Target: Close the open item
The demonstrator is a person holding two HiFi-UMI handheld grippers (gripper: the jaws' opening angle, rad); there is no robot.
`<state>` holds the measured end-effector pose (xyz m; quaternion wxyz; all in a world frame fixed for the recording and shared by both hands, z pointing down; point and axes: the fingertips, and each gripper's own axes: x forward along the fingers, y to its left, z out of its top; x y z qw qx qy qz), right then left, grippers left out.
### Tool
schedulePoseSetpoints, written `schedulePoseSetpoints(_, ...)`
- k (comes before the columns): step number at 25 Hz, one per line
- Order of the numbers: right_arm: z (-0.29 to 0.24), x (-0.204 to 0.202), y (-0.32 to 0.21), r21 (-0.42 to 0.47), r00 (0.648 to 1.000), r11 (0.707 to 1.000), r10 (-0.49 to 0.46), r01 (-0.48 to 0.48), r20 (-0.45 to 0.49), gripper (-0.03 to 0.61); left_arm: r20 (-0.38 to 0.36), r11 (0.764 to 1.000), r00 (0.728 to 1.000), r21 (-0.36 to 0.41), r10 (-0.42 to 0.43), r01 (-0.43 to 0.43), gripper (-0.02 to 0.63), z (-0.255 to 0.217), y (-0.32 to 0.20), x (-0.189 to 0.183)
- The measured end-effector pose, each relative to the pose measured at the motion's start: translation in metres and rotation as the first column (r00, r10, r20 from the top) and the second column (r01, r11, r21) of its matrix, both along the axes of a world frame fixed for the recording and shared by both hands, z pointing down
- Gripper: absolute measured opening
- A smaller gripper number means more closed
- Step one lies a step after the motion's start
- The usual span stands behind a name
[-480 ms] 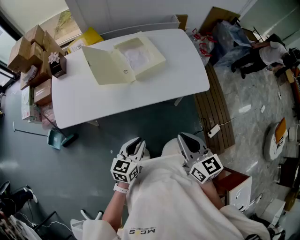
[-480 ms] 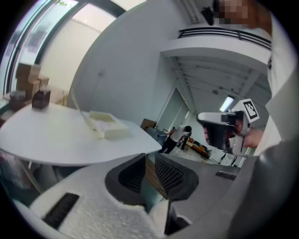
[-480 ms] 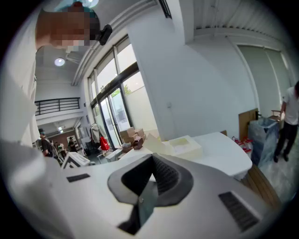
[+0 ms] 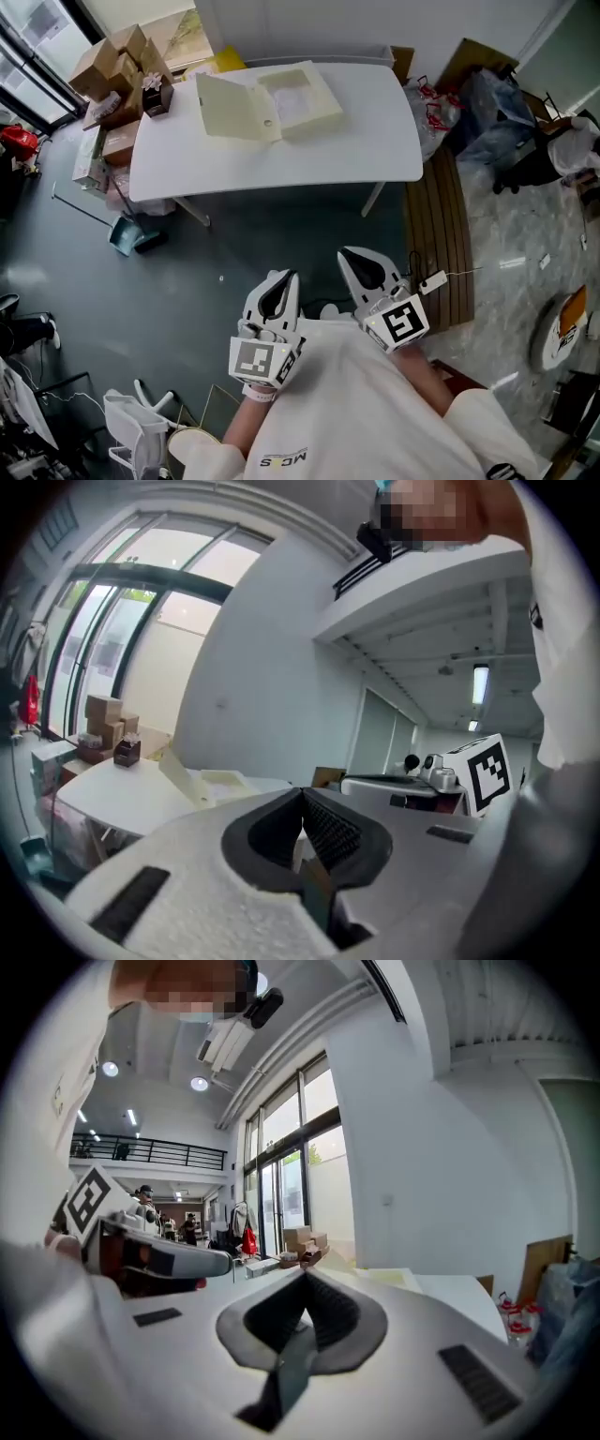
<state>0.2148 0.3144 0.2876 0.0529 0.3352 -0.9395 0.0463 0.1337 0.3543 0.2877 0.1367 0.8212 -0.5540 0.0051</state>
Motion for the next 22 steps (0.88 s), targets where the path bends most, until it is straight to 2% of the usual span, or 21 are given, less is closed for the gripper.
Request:
schedulePoseSetpoints(3,0.01,0.02,0.023,-0.043,0.999,0.999,-0.006,0.007,0.04,0.014,0.031,1.0,0.999,-0.02,-0.018,0.019,0.026,0.003,0.025,0.021)
schedulePoseSetpoints(9,0.015,0.056,0.052,-0.094,0.993,0.996,0.01,0.0,0.115,0.014,0.063,0.996,0.997,-0.079,0.035,-0.03,0.026,0.013,0.06,0.053)
schedulePoseSetpoints(12,0.01,0.069,0.061,-0.089,0.986,0.996,0.024,-0.009,0.166,0.014,0.076,0.994,0.995,-0.094,0.07,-0.062,0.026,0.013,0.066,0.063)
schedulePoseSetpoints(15,0.019,0.082,0.069,-0.085,0.986,0.996,0.047,-0.034,0.158,0.014,0.094,0.994,0.992,-0.086,0.081,-0.073,0.026,0.013,0.07,0.071)
schedulePoseSetpoints(19,0.035,0.086,0.076,-0.13,0.988,0.991,0.062,-0.043,0.144,0.014,0.047,0.994,0.998,-0.106,0.045,-0.04,0.026,0.021,0.074,0.066)
schedulePoseSetpoints(22,0.036,0.078,0.068,-0.132,0.988,0.99,0.058,-0.039,0.142,0.014,0.032,0.993,0.999,-0.11,0.036,-0.033,0.026,0.025,0.064,0.057)
